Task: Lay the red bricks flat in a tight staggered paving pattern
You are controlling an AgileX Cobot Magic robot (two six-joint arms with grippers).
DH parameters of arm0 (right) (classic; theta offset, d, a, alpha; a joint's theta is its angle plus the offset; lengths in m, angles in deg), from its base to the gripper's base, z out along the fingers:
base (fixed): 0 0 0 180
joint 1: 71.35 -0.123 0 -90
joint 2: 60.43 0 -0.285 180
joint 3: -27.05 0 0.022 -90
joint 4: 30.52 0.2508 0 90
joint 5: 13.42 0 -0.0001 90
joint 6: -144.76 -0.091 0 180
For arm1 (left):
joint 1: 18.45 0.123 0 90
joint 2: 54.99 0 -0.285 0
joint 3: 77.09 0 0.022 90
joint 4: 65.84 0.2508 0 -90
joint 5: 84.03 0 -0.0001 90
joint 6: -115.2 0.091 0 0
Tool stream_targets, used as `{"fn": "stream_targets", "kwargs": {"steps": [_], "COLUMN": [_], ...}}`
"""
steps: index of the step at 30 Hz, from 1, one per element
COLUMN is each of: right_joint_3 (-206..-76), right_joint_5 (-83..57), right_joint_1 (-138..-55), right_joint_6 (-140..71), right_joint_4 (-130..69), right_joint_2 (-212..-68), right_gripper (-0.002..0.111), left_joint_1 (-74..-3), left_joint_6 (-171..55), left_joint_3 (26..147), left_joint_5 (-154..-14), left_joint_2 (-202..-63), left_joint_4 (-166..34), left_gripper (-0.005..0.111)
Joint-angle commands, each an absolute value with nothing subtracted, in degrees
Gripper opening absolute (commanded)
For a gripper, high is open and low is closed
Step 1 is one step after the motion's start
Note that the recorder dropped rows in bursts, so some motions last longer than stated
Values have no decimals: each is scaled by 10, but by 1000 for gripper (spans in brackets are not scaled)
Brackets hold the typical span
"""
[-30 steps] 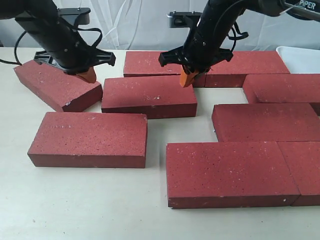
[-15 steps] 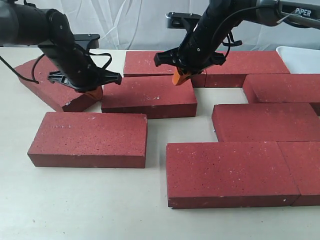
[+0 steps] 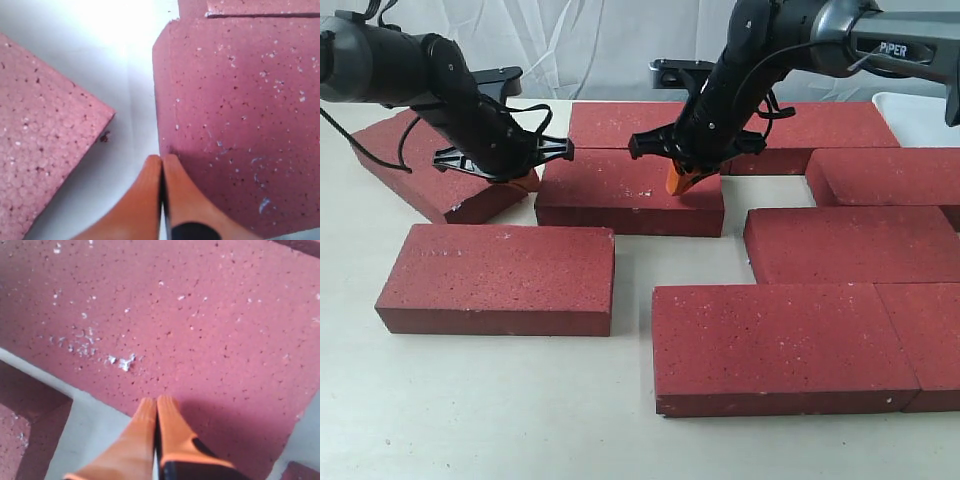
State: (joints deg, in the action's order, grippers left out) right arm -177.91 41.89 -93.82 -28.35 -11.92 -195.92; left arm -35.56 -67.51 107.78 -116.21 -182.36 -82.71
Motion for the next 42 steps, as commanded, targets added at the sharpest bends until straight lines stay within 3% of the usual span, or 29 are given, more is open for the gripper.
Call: {"fn": "stream_targets", "kwargs": {"steps": [1, 8, 32, 42], "right_joint_3": [-1777, -1777, -1777, -1777], "right_joint_5": [453, 519, 490, 496], "right_joint_1": [-938, -942, -948, -948], "right_joint_6": [-274, -231, -246, -246], "right_joint_4": [-121, -111, -190, -135], "right_joint_2": [-1958, -1958, -1979, -1975], "right_gripper": [-1, -1, -1, -1], "left_joint_1": [-357, -357, -358, -358], "left_joint_6": [-677, -677, -675, -673], "left_joint_3": [1078, 1078, 1078, 1078], "left_joint_5": [-1151, -1154, -1179, -1170], "left_joint_2": [-1825, -1825, -1825, -1825], "left_joint_4": [-839, -845, -872, -911], "left_gripper": [0, 0, 0, 0]}}
